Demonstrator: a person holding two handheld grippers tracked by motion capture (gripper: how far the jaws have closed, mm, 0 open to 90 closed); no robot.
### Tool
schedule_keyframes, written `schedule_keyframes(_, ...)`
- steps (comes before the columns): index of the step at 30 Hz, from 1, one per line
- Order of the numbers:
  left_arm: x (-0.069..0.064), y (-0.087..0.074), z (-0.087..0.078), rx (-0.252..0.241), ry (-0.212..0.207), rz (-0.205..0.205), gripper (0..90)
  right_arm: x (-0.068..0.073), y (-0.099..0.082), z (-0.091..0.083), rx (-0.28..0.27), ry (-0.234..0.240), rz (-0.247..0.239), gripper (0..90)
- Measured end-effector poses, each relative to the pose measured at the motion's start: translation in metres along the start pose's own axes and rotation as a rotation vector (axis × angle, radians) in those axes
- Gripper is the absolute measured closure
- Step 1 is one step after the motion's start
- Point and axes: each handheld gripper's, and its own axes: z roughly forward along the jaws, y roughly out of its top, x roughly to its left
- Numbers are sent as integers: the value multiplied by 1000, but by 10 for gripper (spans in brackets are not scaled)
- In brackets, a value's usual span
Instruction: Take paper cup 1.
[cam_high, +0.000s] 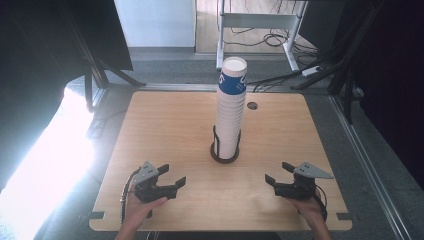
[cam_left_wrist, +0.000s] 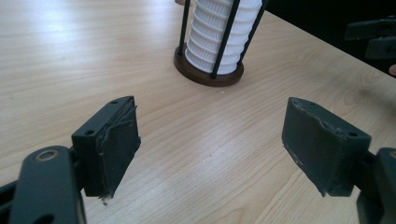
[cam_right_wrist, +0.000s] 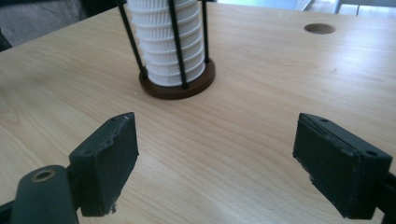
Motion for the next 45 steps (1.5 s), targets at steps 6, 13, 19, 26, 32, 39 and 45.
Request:
schedule_keyframes(6, 9, -1, 13, 19, -36, -19, 191, -8, -2, 4, 15, 13, -32, 162)
schedule_keyframes(13, 8, 4, 9, 11, -1, -10, 191, -10, 1, 2, 6, 17, -16, 173)
schedule_keyframes(19, -8, 8, 6, 6, 28, 15, 169, -6, 4, -9, 22, -3, 18, 170)
schedule_keyframes(26, -25, 31, 19, -18, -2, 51, 150, -1, 16, -10, 0, 18, -5, 182)
schedule_keyframes(32, -22, 56, 41, -21, -26, 75, 148, -4, 18, -12, -26, 22, -9, 198)
schedule_keyframes(39, -22, 76, 63, -26, -51, 106, 144, -11, 15, -17, -37, 11, 9, 209)
schedule_keyframes(45, -27, 96, 81, -32, -51, 113, 139, -13, 10, -20, -37, 22, 30, 211)
